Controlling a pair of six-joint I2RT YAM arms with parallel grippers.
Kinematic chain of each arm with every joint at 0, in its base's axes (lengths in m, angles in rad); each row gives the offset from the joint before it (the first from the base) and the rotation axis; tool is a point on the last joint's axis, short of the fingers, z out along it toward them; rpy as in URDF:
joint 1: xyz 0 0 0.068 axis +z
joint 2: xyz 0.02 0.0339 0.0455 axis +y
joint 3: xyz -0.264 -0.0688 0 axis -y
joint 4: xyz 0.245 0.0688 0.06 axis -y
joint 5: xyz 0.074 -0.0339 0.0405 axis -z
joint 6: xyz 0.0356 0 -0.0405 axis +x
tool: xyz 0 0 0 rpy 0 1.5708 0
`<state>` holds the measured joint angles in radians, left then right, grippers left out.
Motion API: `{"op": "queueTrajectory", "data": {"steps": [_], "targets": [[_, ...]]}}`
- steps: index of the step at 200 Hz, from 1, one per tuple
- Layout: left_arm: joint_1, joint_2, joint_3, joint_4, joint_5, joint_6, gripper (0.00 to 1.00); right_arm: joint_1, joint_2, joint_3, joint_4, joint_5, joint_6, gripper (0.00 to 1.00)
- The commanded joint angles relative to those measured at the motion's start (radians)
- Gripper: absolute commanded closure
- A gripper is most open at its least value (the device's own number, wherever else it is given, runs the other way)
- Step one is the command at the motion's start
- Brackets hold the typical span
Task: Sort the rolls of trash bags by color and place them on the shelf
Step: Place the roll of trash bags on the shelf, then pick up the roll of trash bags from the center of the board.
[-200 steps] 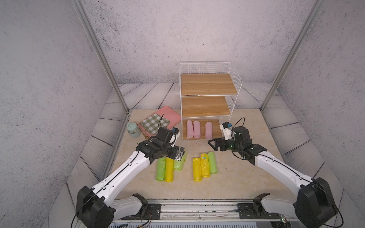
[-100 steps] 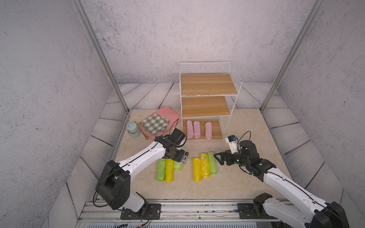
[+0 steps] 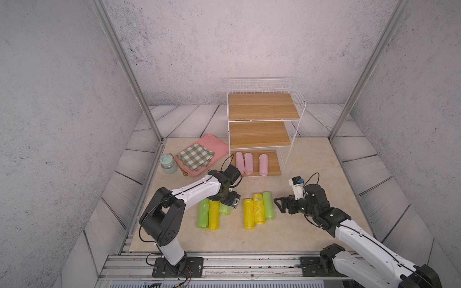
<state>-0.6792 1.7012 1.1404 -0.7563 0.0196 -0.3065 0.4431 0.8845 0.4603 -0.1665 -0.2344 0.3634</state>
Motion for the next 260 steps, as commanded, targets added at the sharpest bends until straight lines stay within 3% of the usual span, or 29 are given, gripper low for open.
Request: {"op": "queueTrajectory", "data": {"steps": [1,75,174,222,260], "targets": [[-0.002,0.035,0.024,-0.001,-0.024,-0.014,0.10,0.003,-0.002,-0.009,0.014,0.027,0.010,0.01],[-0.002,0.119,0.054,0.017,-0.036,-0.020,0.27,0.003,0.005,-0.022,0.028,0.048,0.021,0.01],[-0.002,0.110,0.070,0.022,-0.015,-0.053,0.63,0.003,0.008,-0.030,0.030,0.053,0.031,0.01],[-0.002,0.044,0.079,0.006,-0.019,-0.066,1.00,0.003,0.007,-0.028,0.036,0.029,0.035,0.01],[0.000,-0.040,0.075,0.017,-0.016,-0.059,1.00,0.003,0.009,-0.022,0.058,-0.045,0.036,0.01]]}}
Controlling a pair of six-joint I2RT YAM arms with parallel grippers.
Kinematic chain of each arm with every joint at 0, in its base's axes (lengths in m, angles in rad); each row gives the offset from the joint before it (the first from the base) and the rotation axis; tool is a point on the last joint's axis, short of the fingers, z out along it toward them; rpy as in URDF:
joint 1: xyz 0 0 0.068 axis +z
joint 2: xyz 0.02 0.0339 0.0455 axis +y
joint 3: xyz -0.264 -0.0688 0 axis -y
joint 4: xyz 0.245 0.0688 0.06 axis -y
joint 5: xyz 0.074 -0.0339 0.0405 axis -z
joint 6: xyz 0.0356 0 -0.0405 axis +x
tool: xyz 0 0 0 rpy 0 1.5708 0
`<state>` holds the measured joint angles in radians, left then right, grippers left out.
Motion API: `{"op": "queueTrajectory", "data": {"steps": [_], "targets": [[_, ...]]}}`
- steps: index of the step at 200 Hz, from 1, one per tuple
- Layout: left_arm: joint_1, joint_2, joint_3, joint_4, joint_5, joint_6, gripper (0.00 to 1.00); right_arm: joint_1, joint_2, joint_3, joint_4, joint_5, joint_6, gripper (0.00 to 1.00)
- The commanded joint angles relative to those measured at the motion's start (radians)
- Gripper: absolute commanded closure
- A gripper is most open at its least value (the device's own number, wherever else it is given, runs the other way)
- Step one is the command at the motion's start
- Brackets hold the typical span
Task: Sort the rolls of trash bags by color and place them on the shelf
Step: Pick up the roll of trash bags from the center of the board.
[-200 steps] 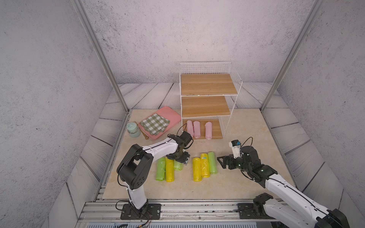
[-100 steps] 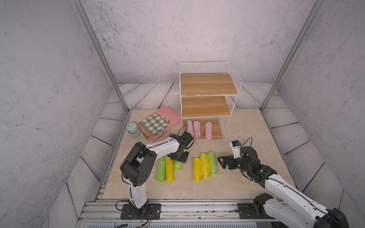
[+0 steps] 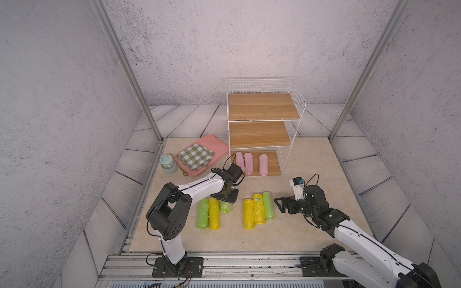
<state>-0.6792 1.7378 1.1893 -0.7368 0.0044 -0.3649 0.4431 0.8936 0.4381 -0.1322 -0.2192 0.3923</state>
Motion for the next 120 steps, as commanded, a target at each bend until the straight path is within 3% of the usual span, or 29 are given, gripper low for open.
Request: {"op": "queueTrajectory", "data": {"steps": [1,38,120], "targets": [[0.000,-0.080,0.026,-0.001,-0.001,0.000,1.00,0.003,0.001,0.001,0.026,-0.064,0.007,0.01],[0.011,-0.208,-0.001,0.080,0.049,0.021,1.00,0.003,0.015,0.015,0.081,-0.213,0.015,0.01],[0.058,-0.484,-0.170,0.431,0.316,0.018,1.00,0.003,0.100,0.085,0.263,-0.497,0.106,0.00]]}}
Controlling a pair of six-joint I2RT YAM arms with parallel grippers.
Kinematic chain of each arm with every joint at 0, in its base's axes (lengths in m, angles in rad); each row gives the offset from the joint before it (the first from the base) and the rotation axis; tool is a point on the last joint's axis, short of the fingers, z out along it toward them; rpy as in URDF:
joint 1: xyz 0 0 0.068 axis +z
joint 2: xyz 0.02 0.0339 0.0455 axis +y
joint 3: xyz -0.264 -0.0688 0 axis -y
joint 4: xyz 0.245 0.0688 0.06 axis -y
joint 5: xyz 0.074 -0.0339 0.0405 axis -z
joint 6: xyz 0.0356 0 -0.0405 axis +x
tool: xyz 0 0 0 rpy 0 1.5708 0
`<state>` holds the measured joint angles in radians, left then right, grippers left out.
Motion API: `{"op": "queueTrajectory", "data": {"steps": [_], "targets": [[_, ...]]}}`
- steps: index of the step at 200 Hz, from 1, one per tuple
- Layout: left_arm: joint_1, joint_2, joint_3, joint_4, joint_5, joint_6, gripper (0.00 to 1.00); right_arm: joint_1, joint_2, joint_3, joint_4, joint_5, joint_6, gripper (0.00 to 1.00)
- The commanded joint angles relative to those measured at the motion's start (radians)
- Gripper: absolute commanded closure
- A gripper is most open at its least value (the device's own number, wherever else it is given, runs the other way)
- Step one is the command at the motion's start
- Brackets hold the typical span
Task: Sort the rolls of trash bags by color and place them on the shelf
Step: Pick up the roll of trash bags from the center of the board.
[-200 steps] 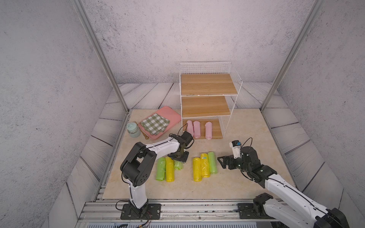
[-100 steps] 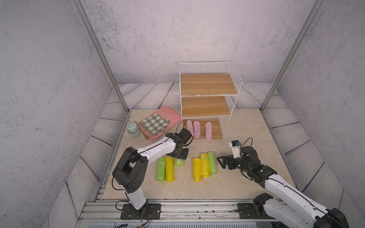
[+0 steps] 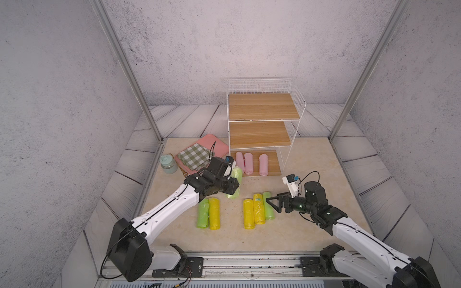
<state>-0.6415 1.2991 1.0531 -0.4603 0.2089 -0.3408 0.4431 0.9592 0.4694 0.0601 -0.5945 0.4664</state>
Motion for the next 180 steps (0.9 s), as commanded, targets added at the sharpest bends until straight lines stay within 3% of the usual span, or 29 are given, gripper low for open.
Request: {"op": "queueTrajectory", "data": {"steps": [1,61,95,180], "targets": [[0.021,-0.047,-0.036,0.160,0.115,-0.006,1.00,0.003,0.035,0.056,0.072,-0.125,0.032,0.00],[0.084,-0.064,-0.064,0.349,0.369,-0.088,1.00,0.003,0.135,0.123,0.223,-0.287,0.109,0.01],[0.103,-0.054,-0.070,0.451,0.488,-0.138,1.00,0.002,0.169,0.144,0.290,-0.309,0.141,0.00],[0.105,-0.004,-0.046,0.567,0.633,-0.202,1.00,0.011,0.273,0.210,0.488,-0.347,0.258,0.07]]}}
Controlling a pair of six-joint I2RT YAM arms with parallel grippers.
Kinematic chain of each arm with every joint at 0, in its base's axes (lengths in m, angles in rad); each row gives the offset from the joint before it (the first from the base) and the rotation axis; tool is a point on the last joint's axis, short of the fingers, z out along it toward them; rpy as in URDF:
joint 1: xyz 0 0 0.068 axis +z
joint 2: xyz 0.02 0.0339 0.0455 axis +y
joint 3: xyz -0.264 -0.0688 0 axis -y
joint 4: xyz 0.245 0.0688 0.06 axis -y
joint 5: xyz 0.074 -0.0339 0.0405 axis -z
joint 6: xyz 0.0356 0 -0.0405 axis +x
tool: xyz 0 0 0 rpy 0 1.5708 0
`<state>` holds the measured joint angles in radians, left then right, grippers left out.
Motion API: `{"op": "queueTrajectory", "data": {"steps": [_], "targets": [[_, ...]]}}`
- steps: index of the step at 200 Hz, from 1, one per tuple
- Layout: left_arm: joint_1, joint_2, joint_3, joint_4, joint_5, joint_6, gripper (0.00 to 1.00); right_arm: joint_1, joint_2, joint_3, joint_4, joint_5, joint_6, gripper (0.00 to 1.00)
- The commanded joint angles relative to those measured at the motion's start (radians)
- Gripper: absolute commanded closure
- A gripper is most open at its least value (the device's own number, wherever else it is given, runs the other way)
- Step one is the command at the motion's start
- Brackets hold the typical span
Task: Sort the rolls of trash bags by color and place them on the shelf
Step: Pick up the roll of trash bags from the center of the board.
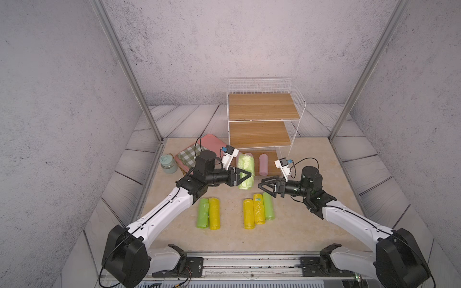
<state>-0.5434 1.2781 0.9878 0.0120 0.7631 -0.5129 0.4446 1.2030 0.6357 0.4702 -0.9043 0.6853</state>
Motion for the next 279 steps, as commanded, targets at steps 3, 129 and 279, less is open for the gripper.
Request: {"op": "queueTrajectory", "data": {"steps": [3,129,279], "targets": [[0.007,0.021,0.022,0.097,0.085,-0.033,1.00,0.010,0.032,0.047,0.077,-0.040,0.038,0.07],[0.006,0.084,0.065,0.164,0.144,-0.060,1.00,0.061,0.121,0.093,0.147,-0.045,0.066,0.17],[0.006,0.092,0.046,0.226,0.144,-0.084,1.00,0.079,0.158,0.109,0.210,-0.052,0.122,0.48]]}}
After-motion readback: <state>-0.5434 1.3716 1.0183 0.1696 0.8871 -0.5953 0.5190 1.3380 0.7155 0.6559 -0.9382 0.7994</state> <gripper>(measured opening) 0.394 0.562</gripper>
